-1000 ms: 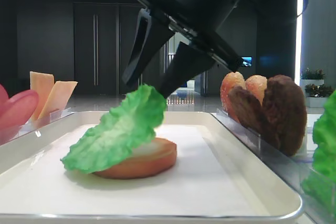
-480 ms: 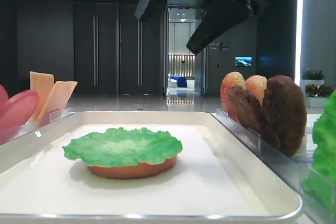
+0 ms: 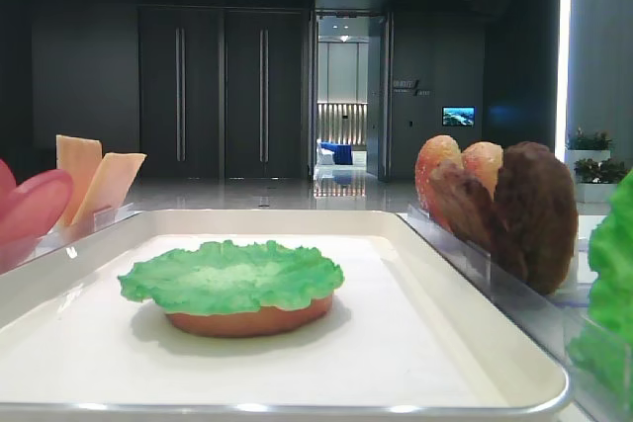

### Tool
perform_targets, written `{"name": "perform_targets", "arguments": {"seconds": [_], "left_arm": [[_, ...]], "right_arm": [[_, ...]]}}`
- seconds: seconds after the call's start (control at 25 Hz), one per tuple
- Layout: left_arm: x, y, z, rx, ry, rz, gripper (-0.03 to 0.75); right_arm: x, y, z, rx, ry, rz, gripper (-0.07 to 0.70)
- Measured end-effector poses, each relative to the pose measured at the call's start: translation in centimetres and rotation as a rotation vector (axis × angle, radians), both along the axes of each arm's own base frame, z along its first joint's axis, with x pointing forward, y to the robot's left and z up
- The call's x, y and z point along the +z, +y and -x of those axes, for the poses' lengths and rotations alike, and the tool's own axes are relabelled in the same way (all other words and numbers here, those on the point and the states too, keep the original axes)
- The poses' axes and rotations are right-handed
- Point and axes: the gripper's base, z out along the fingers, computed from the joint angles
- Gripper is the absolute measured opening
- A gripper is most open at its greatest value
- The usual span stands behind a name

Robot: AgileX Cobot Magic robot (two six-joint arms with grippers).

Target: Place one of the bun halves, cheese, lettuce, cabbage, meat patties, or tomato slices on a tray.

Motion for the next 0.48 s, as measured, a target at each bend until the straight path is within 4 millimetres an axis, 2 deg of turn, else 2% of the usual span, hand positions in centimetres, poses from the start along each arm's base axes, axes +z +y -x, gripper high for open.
{"name": "perform_targets", "arguments": {"seconds": [0.16, 0.32, 0.4, 0.48], "left_arm": [[0.0, 0.0, 0.0, 0.000, 0.000, 0.000, -0.001], [0.0, 0.0, 0.0, 0.000, 0.000, 0.000, -0.001], [0.0, 0.0, 0.0, 0.000, 0.000, 0.000, -0.001], [0.0, 0.0, 0.0, 0.000, 0.000, 0.000, -0.001]], "right_arm": [[1.6, -0.5, -0.1, -0.023, -0.012, 0.051, 0.413], [1.6, -1.6, -0.6, -0.056, -0.003, 0.073, 0.412], [1.6, -3.4, -1.7, -0.113, -0.003, 0.076, 0.412], [1.6, -6.7, -3.3, -0.194, -0.006, 0.085, 0.412]]}}
